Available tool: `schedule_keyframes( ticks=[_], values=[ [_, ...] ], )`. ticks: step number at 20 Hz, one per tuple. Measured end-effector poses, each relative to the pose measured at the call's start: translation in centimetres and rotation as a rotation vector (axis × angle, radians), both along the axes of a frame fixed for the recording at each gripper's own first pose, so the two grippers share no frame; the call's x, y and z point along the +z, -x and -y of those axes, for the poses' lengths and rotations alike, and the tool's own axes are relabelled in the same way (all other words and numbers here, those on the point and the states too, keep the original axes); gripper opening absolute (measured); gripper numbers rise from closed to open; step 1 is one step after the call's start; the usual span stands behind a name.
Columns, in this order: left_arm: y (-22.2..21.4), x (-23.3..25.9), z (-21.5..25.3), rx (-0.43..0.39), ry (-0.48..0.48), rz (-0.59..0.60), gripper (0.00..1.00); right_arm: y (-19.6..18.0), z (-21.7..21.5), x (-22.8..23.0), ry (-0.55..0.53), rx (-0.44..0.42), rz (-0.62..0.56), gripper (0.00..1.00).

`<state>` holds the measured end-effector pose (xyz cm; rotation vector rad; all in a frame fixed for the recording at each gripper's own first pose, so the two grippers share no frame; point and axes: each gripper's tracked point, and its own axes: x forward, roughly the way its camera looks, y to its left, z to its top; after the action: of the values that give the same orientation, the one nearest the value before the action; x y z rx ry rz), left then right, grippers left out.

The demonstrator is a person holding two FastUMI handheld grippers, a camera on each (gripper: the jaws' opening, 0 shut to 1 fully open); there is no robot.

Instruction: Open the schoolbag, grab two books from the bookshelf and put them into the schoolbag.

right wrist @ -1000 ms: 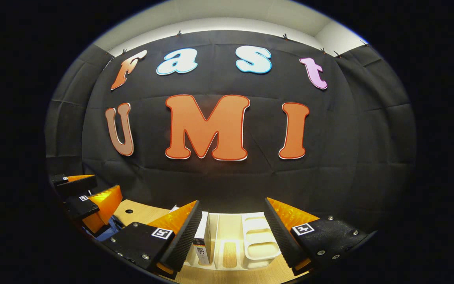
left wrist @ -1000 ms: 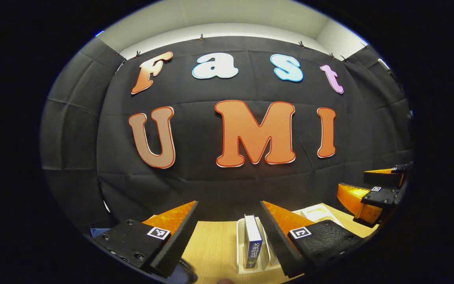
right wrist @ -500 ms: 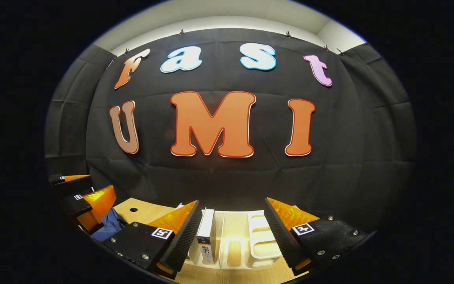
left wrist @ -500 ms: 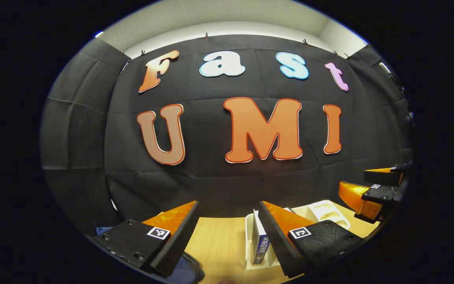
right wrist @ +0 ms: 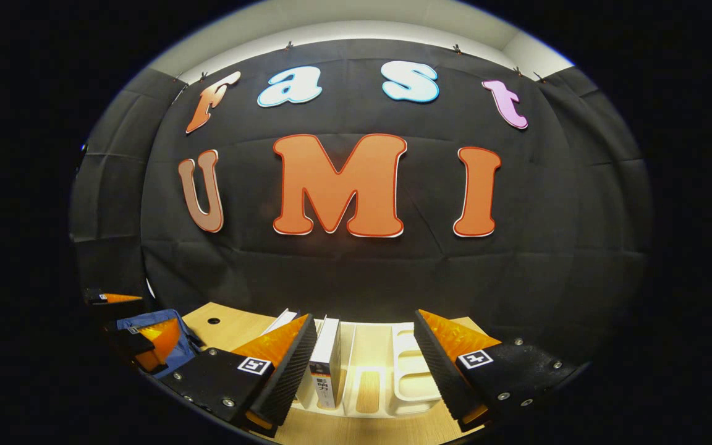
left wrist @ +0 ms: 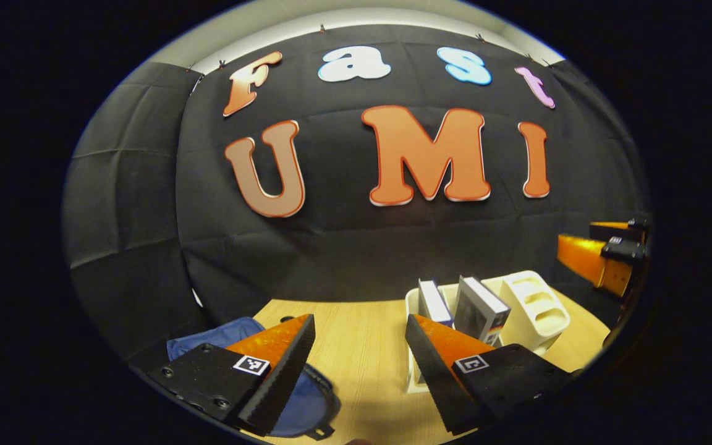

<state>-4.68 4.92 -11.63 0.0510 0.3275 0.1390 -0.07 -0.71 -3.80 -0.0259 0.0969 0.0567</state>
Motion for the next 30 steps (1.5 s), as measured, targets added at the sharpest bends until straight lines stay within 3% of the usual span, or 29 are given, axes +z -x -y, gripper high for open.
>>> schedule_keyframes(
  ticks=[1,2,3,4,6,13,19,22,26,30],
  values=[
    [0.5,-1.2,-0.3,0.010,-0.004,-0.037,0.99,-0.3,0.8,-0.3,0.008,-0.014,-0.005,0.94],
    [1.1,-2.6,-0.5,0.018,-0.011,-0.082,0.93,-0.4,1.6,-0.7,0.007,-0.025,-0.015,0.94],
    [1.9,-4.1,-0.8,0.026,-0.022,-0.144,0.93,-0.5,2.3,-1.0,0.002,-0.035,-0.024,0.94],
    [2.6,-5.0,-1.2,0.028,-0.037,-0.175,1.00,-0.6,3.1,-1.6,-0.001,-0.047,-0.034,0.94],
    [3.6,-7.1,-1.7,0.032,-0.067,-0.234,0.95,-0.7,4.3,-2.6,0.003,-0.062,-0.057,0.94],
    [7.5,-15.3,-6.0,0.039,-0.269,-0.475,0.94,-0.9,7.2,-5.5,0.010,-0.095,-0.108,0.94],
    [10.4,-20.9,-7.2,-0.064,-0.483,-0.627,0.92,-1.0,8.6,-6.7,0.017,-0.126,-0.133,0.94],
    [11.0,-22.7,-8.2,-0.060,-0.505,-0.694,0.92,-1.1,8.8,-6.8,0.026,-0.138,-0.139,0.94],
    [11.4,-24.0,-10.3,-0.020,-0.609,-0.731,0.86,-1.2,8.6,-6.8,0.035,-0.144,-0.134,0.94],
    [11.8,-25.2,-10.4,-0.045,-0.648,-0.763,0.69,-1.2,7.8,-7.1,0.054,-0.133,-0.141,0.94]
  ],
)
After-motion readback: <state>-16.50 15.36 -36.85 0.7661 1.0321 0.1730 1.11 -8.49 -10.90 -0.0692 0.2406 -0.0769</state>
